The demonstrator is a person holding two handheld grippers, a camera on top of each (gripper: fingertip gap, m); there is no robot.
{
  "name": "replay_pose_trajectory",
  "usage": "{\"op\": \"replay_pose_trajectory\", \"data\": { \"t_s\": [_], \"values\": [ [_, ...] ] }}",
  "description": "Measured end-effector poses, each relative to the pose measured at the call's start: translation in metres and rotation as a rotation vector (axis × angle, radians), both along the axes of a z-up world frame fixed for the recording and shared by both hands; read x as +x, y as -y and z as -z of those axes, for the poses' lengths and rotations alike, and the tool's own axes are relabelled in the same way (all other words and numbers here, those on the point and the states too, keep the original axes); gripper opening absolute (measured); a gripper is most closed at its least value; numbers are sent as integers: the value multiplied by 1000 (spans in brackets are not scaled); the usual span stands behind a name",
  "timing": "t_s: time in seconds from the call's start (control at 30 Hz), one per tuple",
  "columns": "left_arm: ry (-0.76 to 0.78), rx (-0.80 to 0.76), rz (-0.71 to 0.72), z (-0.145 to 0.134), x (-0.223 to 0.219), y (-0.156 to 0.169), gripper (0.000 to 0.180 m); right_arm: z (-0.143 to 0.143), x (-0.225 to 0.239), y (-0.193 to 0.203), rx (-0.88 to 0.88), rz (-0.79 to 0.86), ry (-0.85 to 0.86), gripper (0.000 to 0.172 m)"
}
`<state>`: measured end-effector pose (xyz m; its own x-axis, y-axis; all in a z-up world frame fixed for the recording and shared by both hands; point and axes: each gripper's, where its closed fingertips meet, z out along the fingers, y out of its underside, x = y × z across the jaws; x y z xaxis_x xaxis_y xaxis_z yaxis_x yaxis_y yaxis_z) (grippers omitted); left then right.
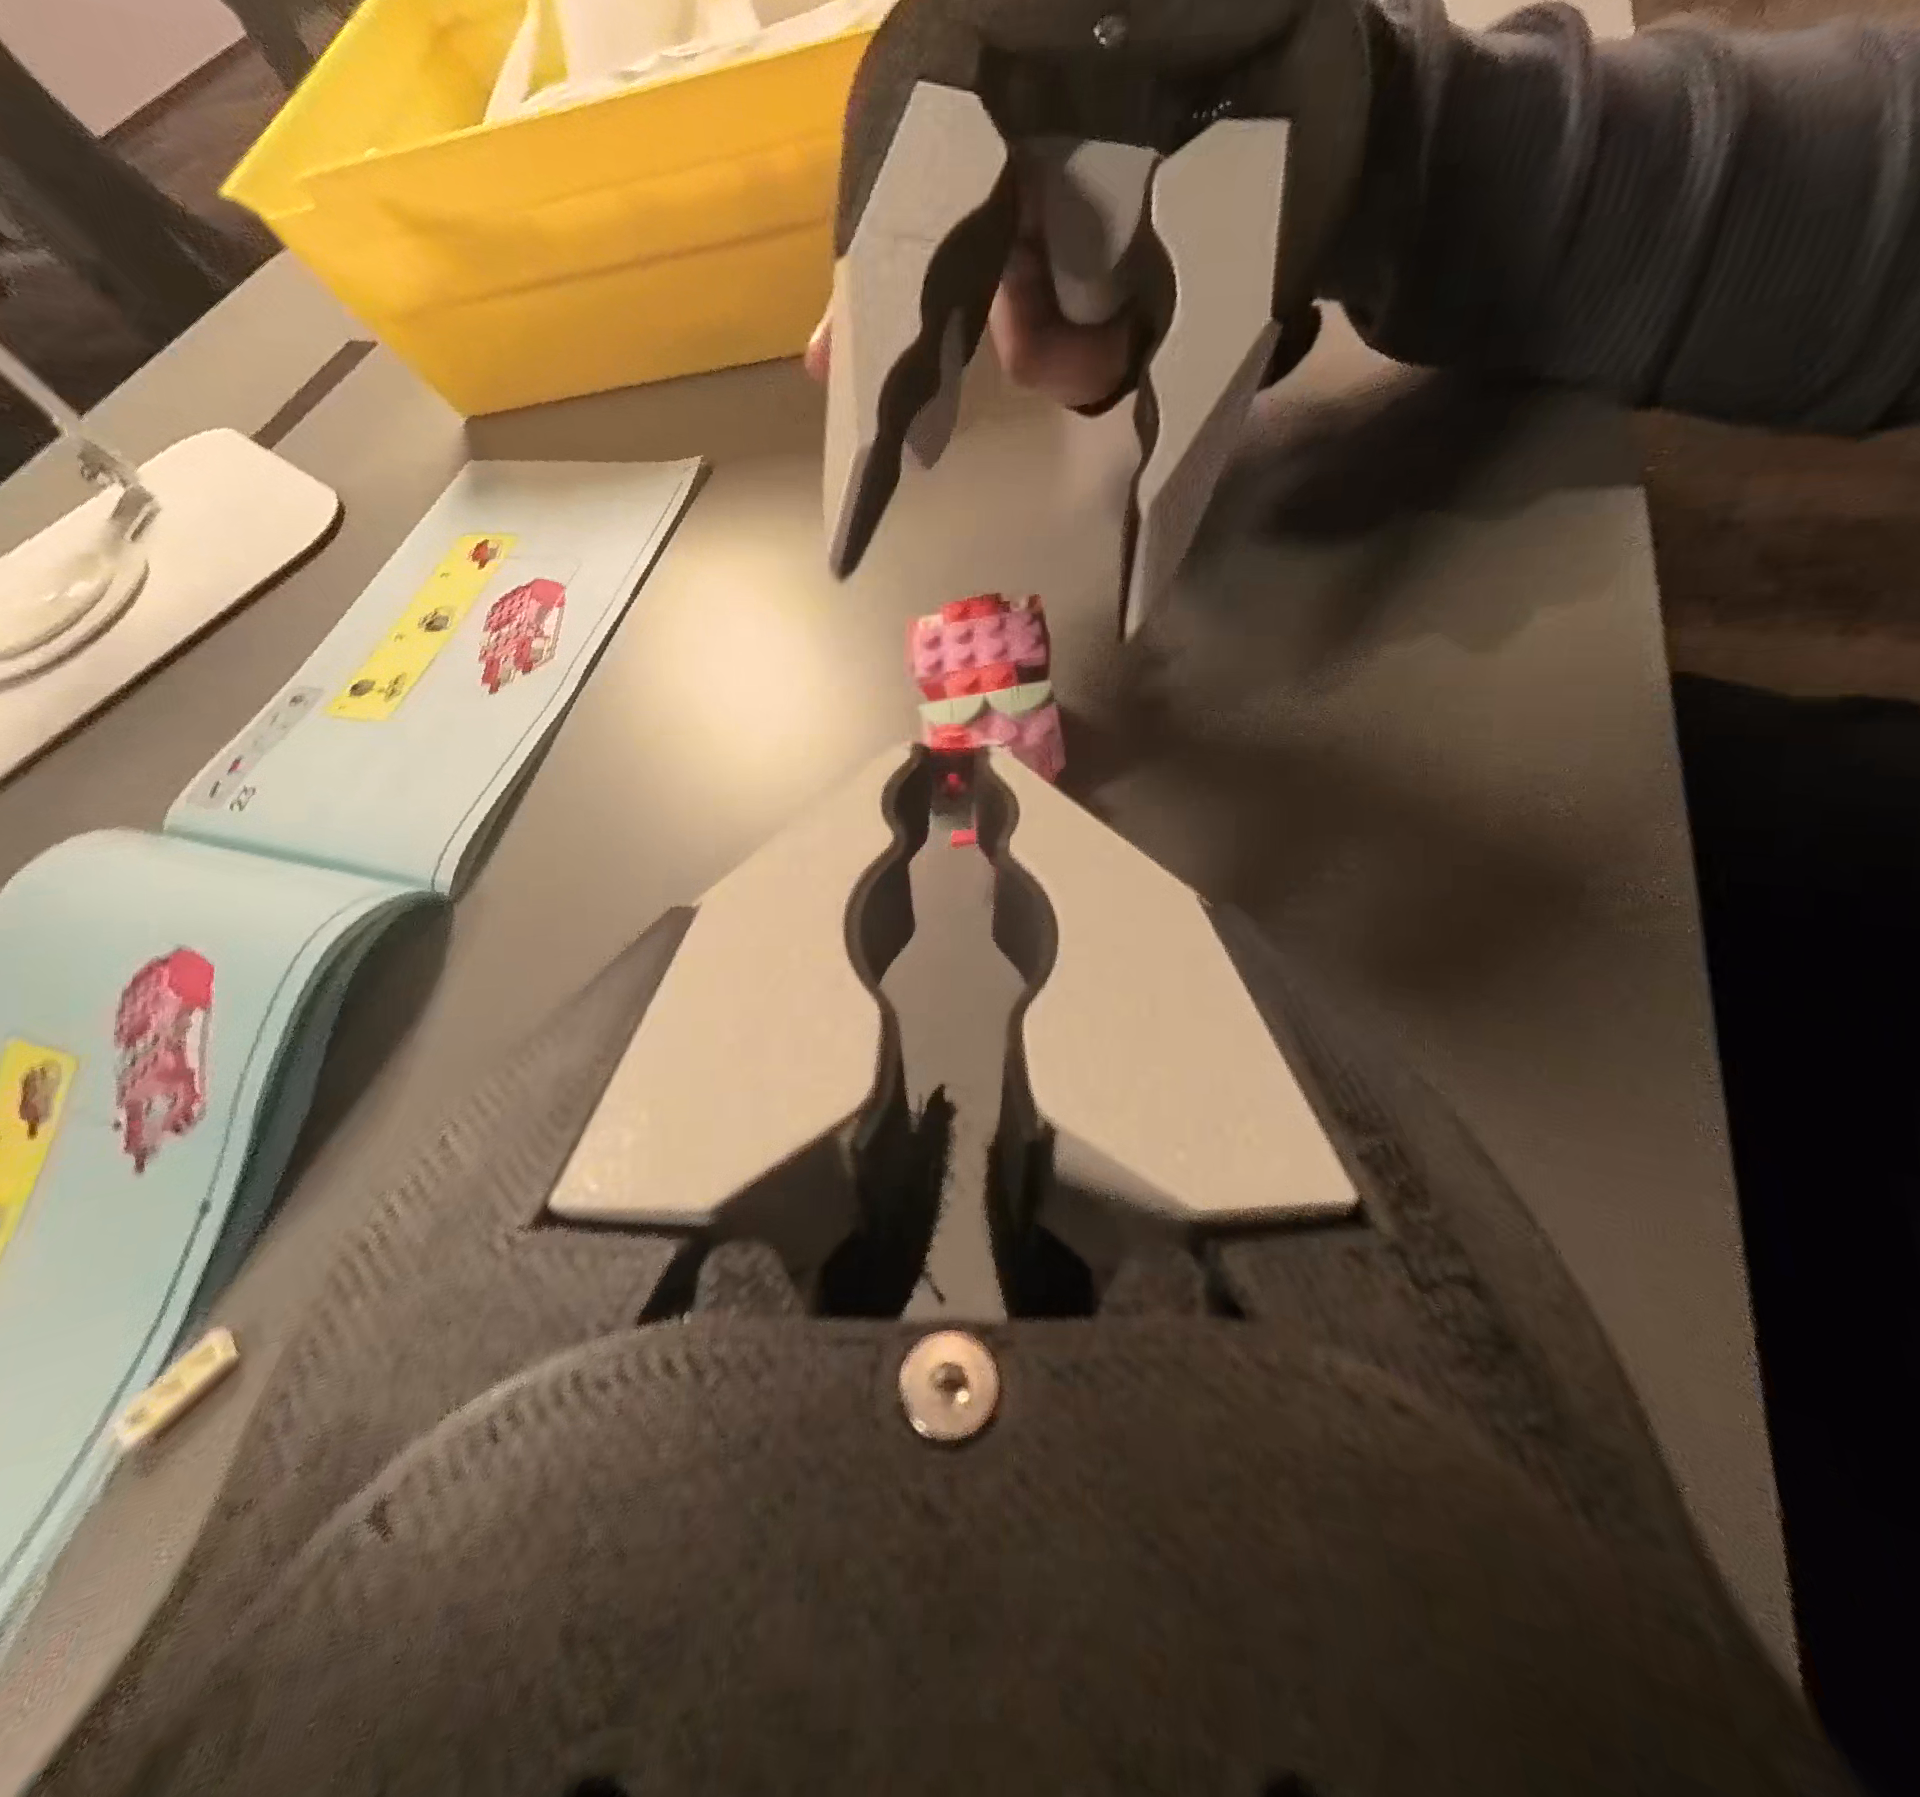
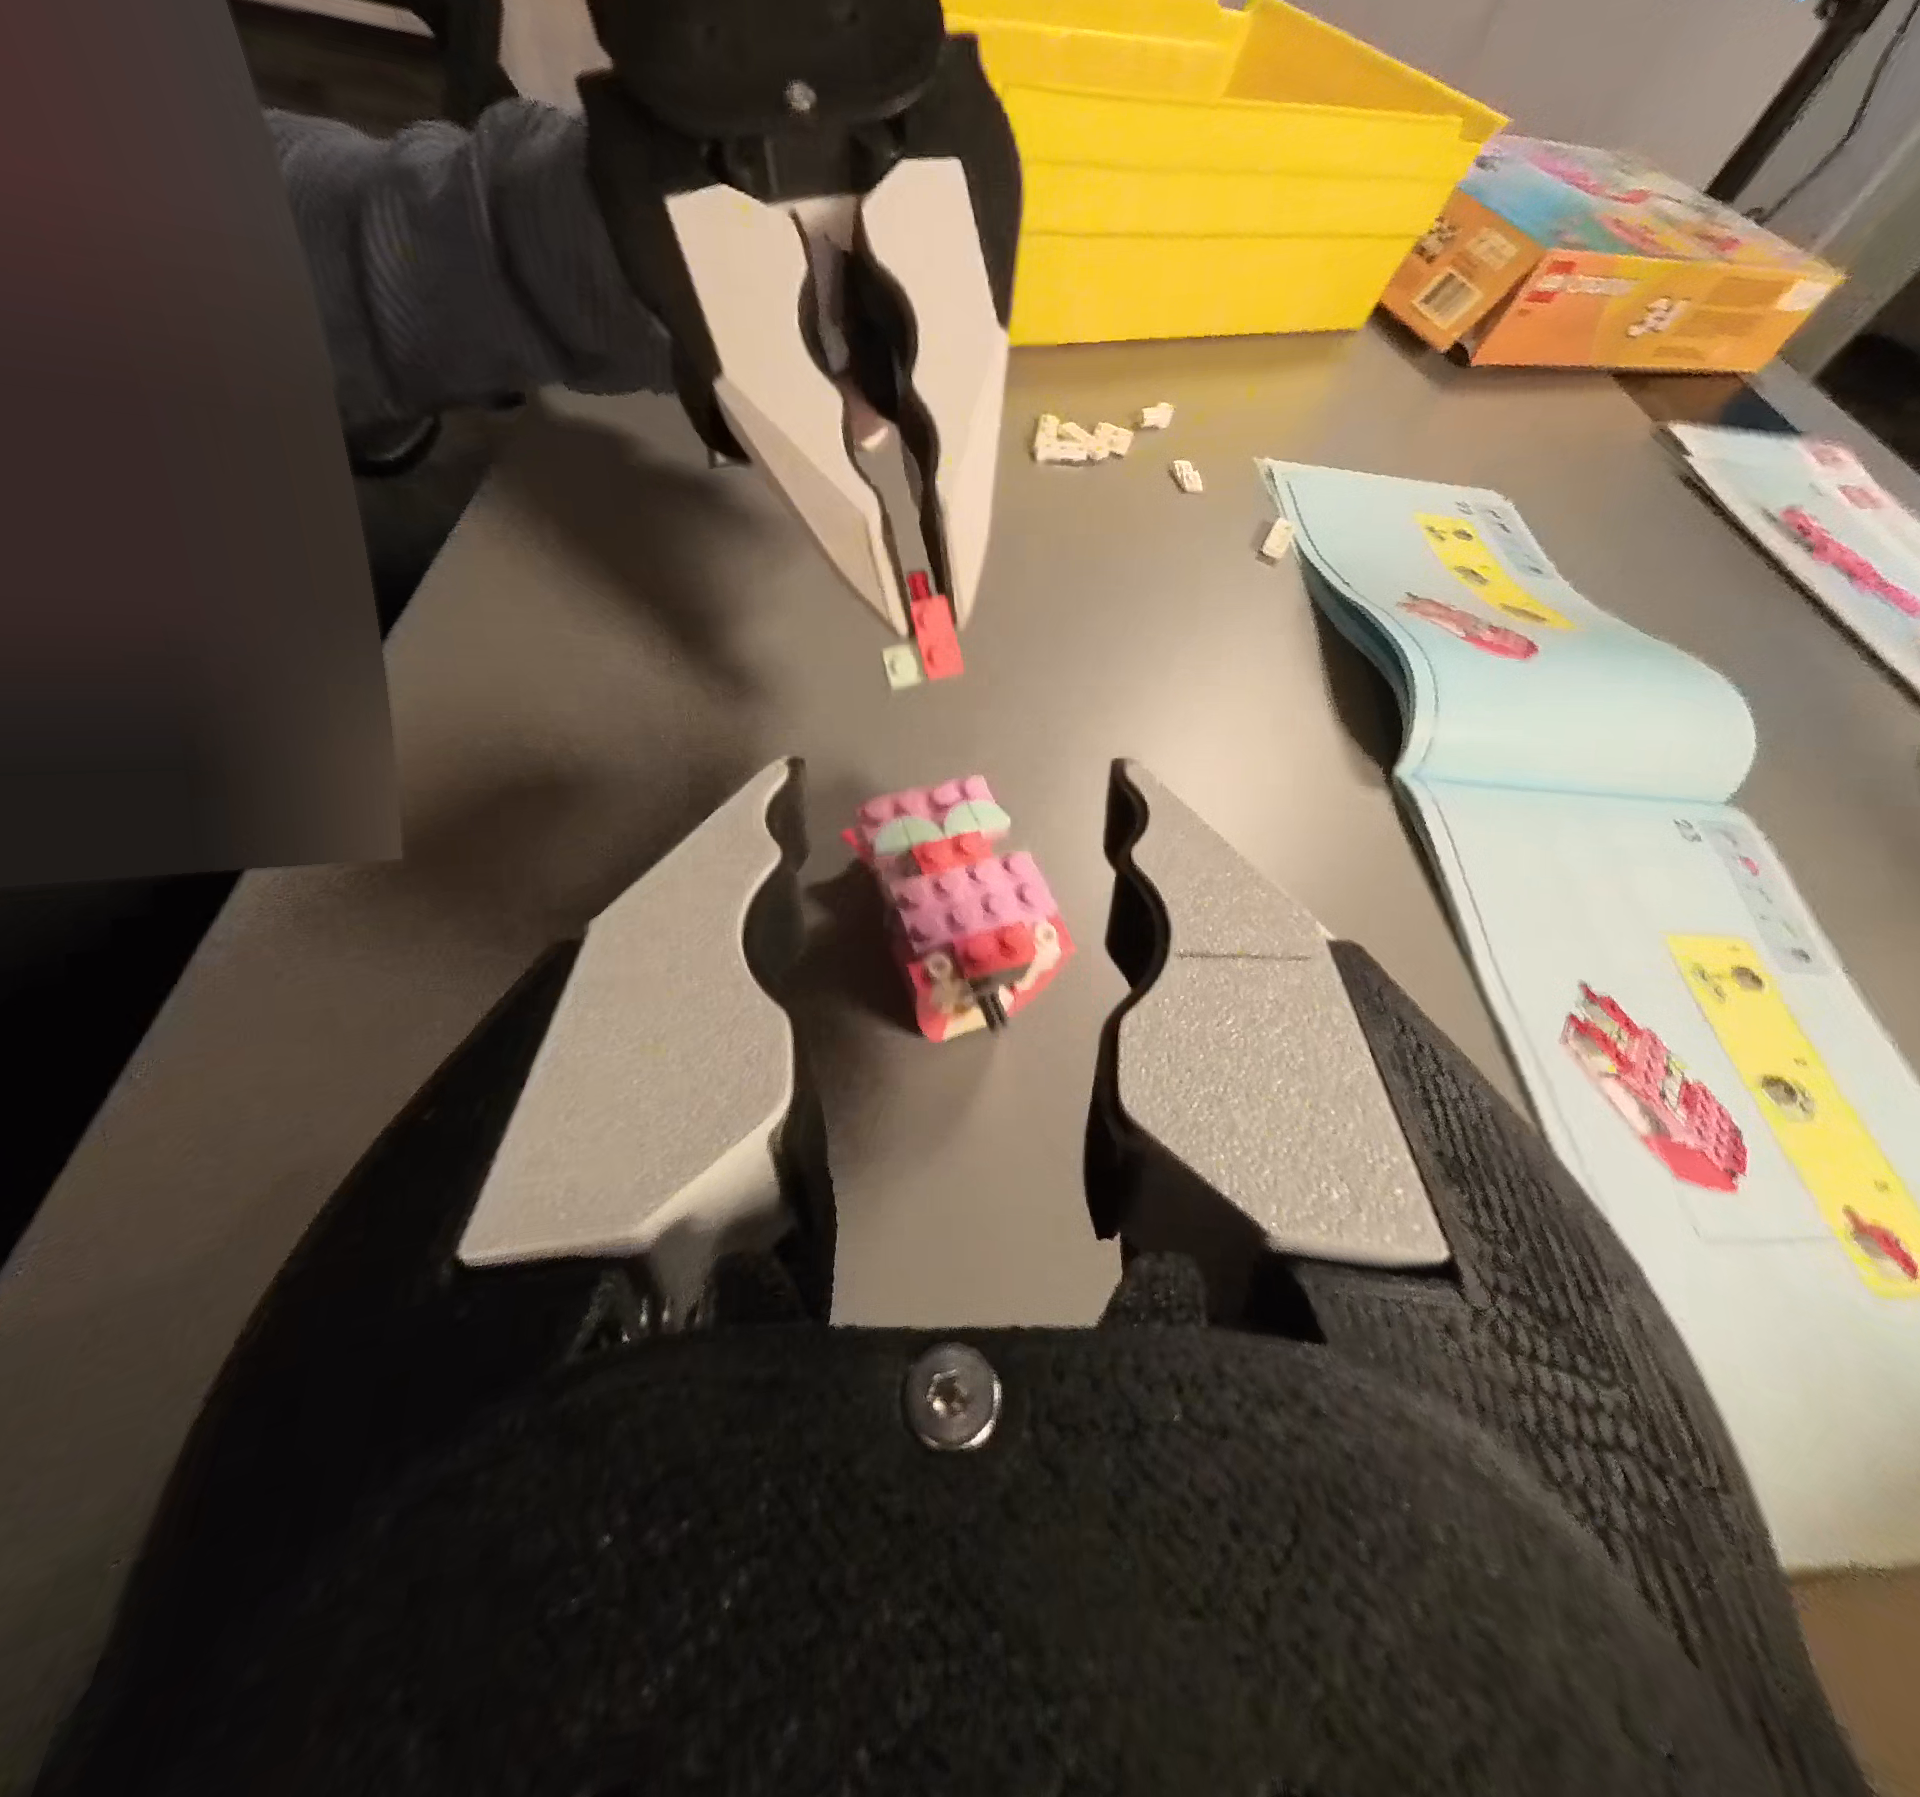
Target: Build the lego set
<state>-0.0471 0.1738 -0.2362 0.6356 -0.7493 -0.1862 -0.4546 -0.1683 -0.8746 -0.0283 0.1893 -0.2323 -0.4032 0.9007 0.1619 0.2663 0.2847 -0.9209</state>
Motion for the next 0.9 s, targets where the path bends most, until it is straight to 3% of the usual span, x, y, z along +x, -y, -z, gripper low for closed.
{"op": "replay_pose_trajectory", "data": {
  "t_s": [0.17,0.3,0.53,0.63,0.9],
  "values": [
    [95,-24,-10,4,-13,3,7,32,8,-11,-84,7,161,61],
    [195,-26,28,1,-12,7,7,50,5,-8,-27,3,249,66],
    [179,-48,46,9,-10,7,7,52,-5,-2,71,-14,226,63],
    [143,-55,60,14,-7,8,7,55,-7,-2,102,-12,232,41],
    [170,-59,40,12,-2,2,7,49,-6,-3,0,-6,237,40]
  ]
}}
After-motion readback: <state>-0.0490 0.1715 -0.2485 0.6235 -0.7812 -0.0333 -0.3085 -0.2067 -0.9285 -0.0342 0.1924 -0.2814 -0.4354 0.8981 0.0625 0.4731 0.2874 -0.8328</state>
